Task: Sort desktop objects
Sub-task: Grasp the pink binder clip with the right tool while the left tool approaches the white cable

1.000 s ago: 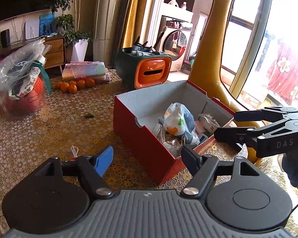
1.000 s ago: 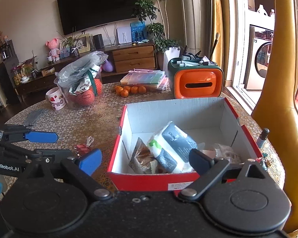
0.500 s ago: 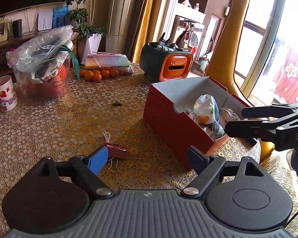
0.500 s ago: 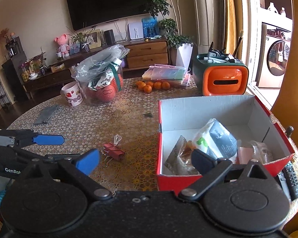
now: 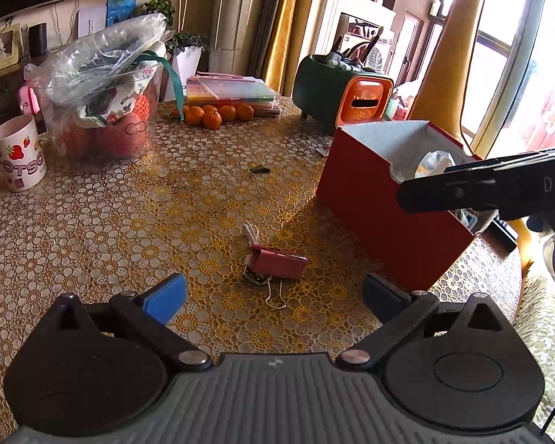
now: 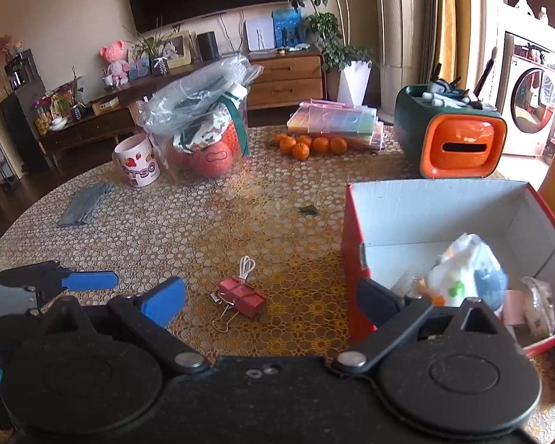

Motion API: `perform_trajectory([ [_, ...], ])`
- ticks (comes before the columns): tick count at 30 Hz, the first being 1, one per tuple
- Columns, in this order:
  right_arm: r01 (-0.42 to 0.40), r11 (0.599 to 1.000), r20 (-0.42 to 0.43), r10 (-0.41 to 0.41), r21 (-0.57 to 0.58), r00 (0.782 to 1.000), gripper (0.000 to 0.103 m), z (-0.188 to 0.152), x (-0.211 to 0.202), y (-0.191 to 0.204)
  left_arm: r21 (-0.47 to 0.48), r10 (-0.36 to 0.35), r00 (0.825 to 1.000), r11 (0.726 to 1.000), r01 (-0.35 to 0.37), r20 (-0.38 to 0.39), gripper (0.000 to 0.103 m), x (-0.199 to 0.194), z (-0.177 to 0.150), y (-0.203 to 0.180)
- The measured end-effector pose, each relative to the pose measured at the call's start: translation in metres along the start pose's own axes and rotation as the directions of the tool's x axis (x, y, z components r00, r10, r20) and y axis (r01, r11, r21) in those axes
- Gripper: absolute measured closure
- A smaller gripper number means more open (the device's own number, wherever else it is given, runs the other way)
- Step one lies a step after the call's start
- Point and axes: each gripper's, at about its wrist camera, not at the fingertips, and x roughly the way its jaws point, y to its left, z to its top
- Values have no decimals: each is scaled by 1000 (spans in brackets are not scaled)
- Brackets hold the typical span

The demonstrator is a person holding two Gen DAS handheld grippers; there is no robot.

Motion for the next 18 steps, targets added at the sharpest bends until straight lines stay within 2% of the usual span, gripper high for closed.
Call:
perform_trajectory([
  [10,34,999,-126,-33,5,991,4,10,66,24,6,49,997,999,-48,-55,1,35,-3,33],
  [18,78,997,-222,-72,18,972,8,11,115,40,-11,53,996,998,-54,-78,1,50,-7,46],
])
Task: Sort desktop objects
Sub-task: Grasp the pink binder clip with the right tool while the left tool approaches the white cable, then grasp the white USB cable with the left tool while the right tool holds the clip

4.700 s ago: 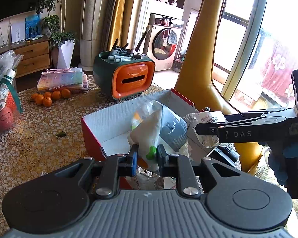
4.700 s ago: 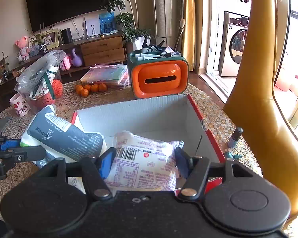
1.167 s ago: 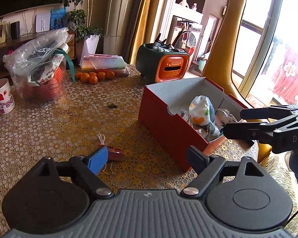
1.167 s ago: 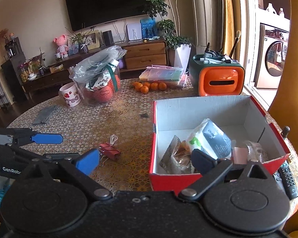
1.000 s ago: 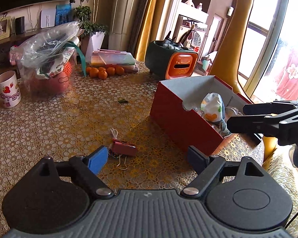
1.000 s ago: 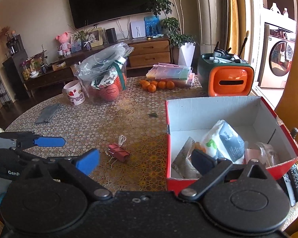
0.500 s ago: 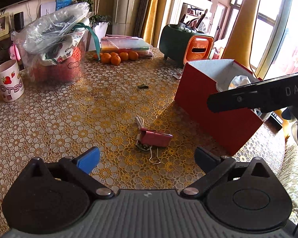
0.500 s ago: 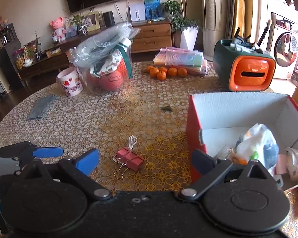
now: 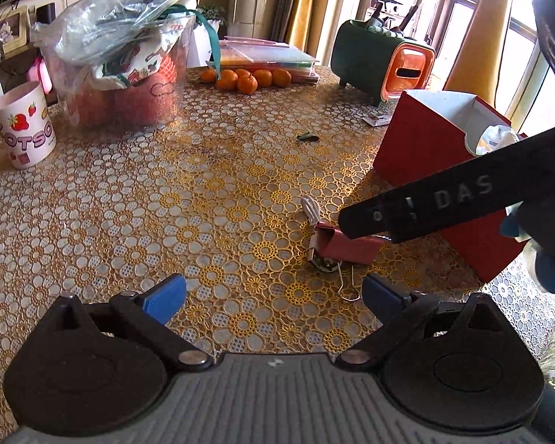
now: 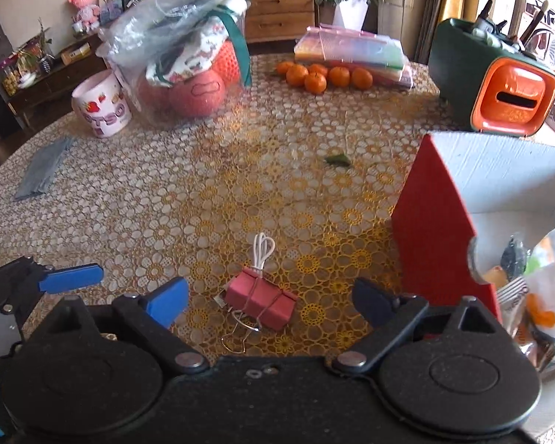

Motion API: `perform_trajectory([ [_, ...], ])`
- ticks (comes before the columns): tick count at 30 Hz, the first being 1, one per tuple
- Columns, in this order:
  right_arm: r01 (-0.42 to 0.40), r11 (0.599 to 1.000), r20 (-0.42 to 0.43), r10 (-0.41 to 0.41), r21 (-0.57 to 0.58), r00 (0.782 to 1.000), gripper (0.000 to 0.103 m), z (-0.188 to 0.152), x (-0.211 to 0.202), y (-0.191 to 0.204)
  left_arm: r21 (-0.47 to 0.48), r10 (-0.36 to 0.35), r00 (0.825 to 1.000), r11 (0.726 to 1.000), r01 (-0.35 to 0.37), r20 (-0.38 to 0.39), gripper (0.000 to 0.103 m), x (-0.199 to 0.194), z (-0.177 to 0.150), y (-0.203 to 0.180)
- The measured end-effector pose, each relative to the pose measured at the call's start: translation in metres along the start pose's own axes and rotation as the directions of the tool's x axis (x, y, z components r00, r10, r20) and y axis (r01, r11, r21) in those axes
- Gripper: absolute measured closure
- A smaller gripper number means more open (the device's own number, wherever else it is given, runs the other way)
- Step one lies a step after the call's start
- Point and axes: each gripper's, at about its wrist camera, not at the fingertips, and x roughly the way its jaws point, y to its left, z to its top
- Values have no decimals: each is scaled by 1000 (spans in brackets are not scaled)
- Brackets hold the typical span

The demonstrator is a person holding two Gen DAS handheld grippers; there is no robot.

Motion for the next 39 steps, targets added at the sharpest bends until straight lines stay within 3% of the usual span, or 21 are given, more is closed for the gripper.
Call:
perform_trajectory([
  [15,41,990,-99,-27,134,995,18,1,42,-1,-39,-6,1000,999,6,-1,1,11,-5,7],
  [22,38,989,-105,-23,145,994,30,0,47,-1,-43,-9,1000,999,9,-2,1,15,-5,6],
  [26,21,988,-113,-4,153,994,46,-1,50,-2,-32,-15,1000,999,15,-3,1,18,-5,2],
  [39,-2,993,-88,12,116,996,51,-2,37,-10,-4,-22,1000,1000,22,-13,2,36,-1,-10],
])
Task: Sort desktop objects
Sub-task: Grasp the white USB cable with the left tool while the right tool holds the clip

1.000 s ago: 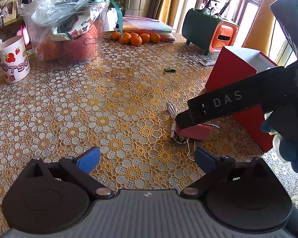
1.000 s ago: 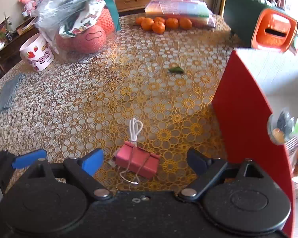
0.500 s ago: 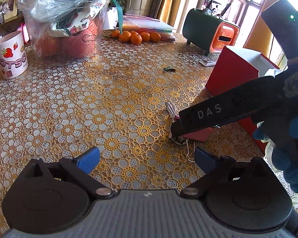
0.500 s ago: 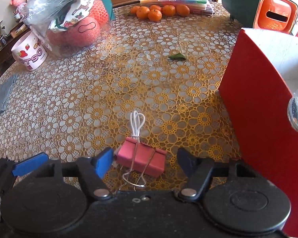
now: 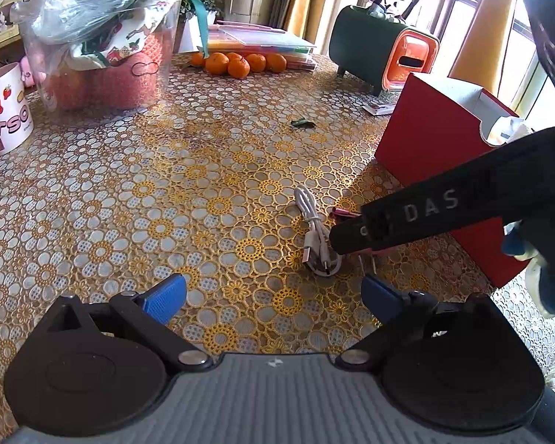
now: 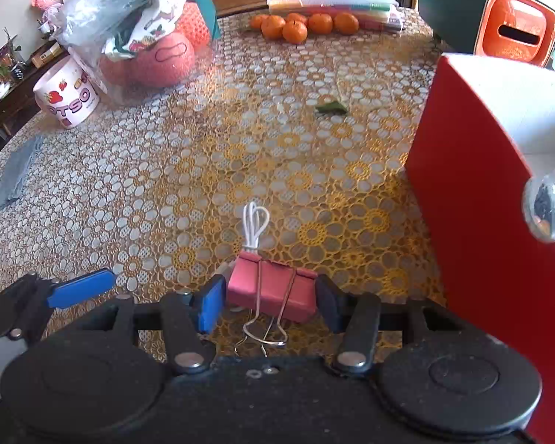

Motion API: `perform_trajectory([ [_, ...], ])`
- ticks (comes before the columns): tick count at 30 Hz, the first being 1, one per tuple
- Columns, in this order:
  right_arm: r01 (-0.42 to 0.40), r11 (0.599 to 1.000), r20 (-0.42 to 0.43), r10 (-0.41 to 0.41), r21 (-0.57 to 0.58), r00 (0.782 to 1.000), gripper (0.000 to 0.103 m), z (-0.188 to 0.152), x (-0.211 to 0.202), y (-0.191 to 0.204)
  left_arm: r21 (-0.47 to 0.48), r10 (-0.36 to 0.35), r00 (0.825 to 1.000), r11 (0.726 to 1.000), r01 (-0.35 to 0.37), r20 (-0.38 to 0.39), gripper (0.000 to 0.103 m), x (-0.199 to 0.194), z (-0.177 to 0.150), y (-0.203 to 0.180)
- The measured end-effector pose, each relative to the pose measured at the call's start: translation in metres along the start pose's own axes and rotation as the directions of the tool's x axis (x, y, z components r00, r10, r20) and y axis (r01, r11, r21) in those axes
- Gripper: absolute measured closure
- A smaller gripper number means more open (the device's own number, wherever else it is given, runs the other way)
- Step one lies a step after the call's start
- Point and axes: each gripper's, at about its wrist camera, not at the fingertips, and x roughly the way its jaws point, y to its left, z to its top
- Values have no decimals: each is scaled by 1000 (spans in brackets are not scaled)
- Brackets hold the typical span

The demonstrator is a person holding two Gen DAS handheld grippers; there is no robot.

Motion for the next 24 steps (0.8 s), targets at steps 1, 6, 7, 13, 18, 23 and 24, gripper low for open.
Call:
perform_trajectory([
  [1,0,1000,3,0,-6,1000,51,0,-2,-2,6,0,1000,1000,0,1,2,2,1,-2],
  [6,8,1000,1,-8,-17,1000,51,4,-8,-13,11,2,1000,1000,-3,17,5,12,5,-7],
  [7,6,1000,-3,-6,-18,1000,51,4,-9,-16,11,-1,1000,1000,1,18,5,13,6,-7],
  [13,-7,999,-39,6,-35,999,51,-6,-11,-27,73,4,1000,997,-6,28,16,23,7,-16],
  [18,-13,999,-37,12,-32,999,51,-7,-12,-30,165,57,997,984,-65,57,37,28,4,-31],
  [23,-13,999,-37,12,-32,999,51,-7,-10,-32,200,26,997,979,-39,67,74,26,5,-37],
  [24,-14,999,-39,13,-32,999,51,-6,-10,-32,208,23,998,978,-36,66,76,26,6,-39],
])
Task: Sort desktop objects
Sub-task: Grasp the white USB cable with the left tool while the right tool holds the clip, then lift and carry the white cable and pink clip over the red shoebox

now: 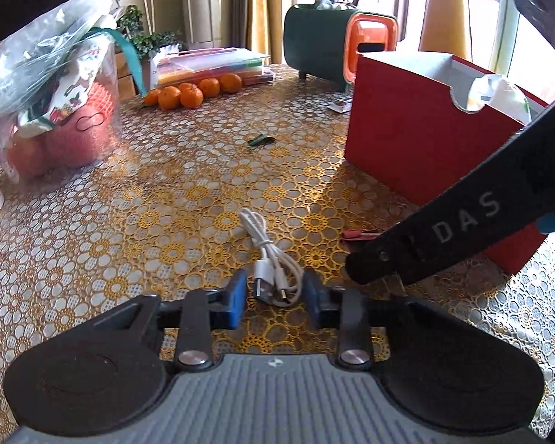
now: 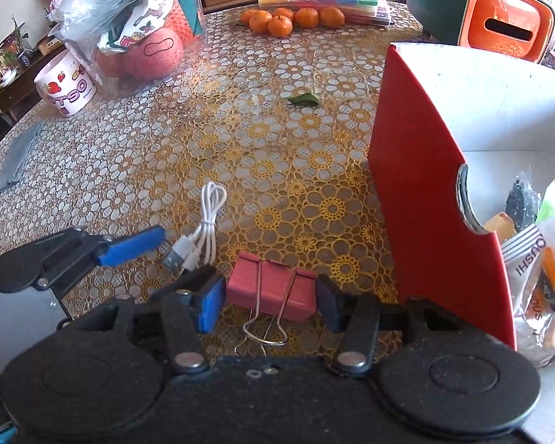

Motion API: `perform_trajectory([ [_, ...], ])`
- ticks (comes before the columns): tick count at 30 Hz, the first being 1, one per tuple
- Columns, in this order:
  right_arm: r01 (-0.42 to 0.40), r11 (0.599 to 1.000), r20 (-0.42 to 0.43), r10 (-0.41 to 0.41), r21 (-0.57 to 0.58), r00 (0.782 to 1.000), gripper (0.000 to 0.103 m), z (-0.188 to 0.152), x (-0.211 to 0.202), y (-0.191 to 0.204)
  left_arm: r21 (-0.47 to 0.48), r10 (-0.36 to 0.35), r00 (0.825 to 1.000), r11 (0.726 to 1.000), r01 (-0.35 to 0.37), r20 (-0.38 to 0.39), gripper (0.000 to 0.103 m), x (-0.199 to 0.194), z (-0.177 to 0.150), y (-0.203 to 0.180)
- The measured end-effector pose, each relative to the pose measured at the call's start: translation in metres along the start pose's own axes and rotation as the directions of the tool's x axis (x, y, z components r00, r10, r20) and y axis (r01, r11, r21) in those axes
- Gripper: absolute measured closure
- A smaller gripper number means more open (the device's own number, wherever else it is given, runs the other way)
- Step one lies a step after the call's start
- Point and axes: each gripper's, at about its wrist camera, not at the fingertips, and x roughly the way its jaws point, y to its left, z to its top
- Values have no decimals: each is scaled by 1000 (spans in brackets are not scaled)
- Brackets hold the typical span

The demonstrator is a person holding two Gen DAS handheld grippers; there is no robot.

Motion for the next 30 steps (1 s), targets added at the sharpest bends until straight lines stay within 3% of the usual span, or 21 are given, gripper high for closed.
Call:
perform_trajectory([
  [5,-2,1000,-4,2,-5,1000,51,-2,0,0,-8,-6,1000,1000,6,3,82,-1,0,-1],
  [19,-37,999,9,37,-37,999,51,-16,-23,2,-118,1,1000,993,0,6,83,-35,-10,8],
  [30,-77,995,35,79,-69,996,51,-38,-62,0,-114,-28,1000,993,29,11,83,-78,-11,-22],
])
